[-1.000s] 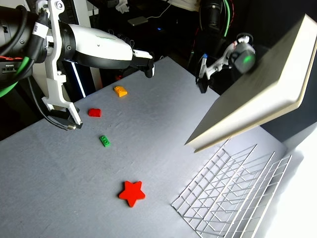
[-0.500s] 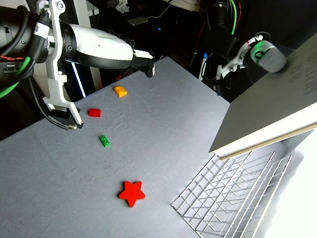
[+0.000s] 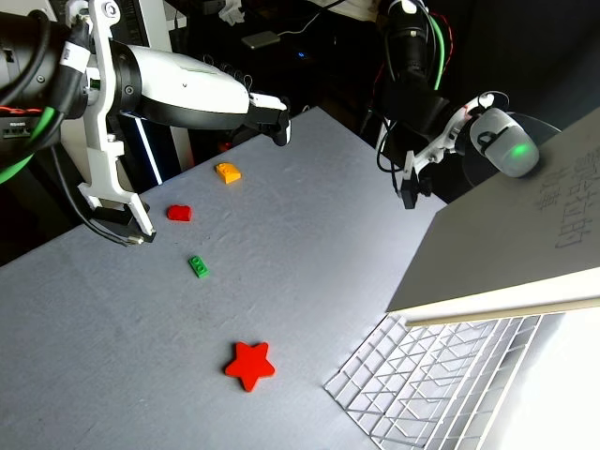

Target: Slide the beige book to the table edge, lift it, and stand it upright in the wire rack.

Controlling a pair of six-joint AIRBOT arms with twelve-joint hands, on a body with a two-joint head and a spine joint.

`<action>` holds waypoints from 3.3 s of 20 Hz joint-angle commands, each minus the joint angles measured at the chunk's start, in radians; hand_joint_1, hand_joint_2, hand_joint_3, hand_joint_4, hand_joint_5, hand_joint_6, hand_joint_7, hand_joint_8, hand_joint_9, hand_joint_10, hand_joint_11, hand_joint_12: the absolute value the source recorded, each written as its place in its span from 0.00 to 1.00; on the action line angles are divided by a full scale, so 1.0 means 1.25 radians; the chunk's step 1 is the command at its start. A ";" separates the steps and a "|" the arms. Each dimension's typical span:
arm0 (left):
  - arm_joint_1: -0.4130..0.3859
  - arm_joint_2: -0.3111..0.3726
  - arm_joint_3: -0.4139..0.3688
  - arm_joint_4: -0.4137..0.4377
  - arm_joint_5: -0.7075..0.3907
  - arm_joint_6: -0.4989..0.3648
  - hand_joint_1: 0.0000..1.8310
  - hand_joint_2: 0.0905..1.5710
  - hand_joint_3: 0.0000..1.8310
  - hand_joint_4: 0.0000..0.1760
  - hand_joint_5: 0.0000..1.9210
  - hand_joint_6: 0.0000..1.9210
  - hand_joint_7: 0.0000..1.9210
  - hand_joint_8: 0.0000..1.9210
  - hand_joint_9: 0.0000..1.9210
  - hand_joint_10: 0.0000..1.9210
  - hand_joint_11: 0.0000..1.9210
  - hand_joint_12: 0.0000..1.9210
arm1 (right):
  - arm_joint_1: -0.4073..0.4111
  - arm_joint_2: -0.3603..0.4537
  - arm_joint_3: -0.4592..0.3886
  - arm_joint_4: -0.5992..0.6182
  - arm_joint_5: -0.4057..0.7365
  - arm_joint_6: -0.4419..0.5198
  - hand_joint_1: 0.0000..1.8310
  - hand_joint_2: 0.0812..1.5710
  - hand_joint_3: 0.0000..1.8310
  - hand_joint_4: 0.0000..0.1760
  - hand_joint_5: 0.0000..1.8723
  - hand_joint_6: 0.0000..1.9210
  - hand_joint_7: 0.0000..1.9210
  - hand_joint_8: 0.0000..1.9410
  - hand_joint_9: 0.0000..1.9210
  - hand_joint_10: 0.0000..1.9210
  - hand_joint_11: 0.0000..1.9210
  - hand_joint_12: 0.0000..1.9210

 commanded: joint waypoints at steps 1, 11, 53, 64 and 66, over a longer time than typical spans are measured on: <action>-0.013 -0.002 0.009 0.025 -0.105 -0.015 0.81 0.75 0.00 0.00 0.39 0.58 0.35 0.73 0.39 0.72 0.38 0.89 | 0.002 0.004 -0.001 0.066 -0.003 -0.001 0.07 0.68 0.00 0.00 0.15 0.00 0.16 0.00 0.17 0.00 0.00 0.50; -0.006 -0.055 0.056 0.025 -0.124 -0.025 0.81 0.74 0.00 0.00 0.41 0.56 0.37 0.71 0.41 0.70 0.39 0.87 | 0.002 0.004 -0.001 0.066 -0.001 -0.007 0.07 0.68 0.00 0.00 0.15 0.00 0.15 0.00 0.16 0.00 0.00 0.48; 0.032 -0.169 0.189 0.081 -0.160 -0.126 0.79 0.75 0.00 0.00 0.41 0.60 0.33 0.72 0.38 0.75 0.38 0.86 | 0.000 0.003 -0.002 0.066 0.025 -0.015 0.05 0.68 0.00 0.00 0.15 0.00 0.14 0.00 0.15 0.00 0.00 0.45; 0.023 -0.186 0.216 0.083 -0.204 -0.002 0.79 0.75 0.00 0.00 0.41 0.58 0.35 0.72 0.39 0.74 0.39 0.84 | 0.000 0.002 -0.001 0.066 0.021 -0.015 0.07 0.68 0.00 0.00 0.14 0.00 0.14 0.00 0.15 0.01 0.00 0.46; 0.024 -0.184 0.215 0.090 -0.207 -0.002 0.81 0.74 0.00 0.00 0.40 0.56 0.37 0.70 0.40 0.71 0.39 0.87 | 0.000 0.002 -0.001 0.066 0.021 -0.015 0.08 0.67 0.00 0.00 0.14 0.00 0.14 0.00 0.15 0.00 0.00 0.45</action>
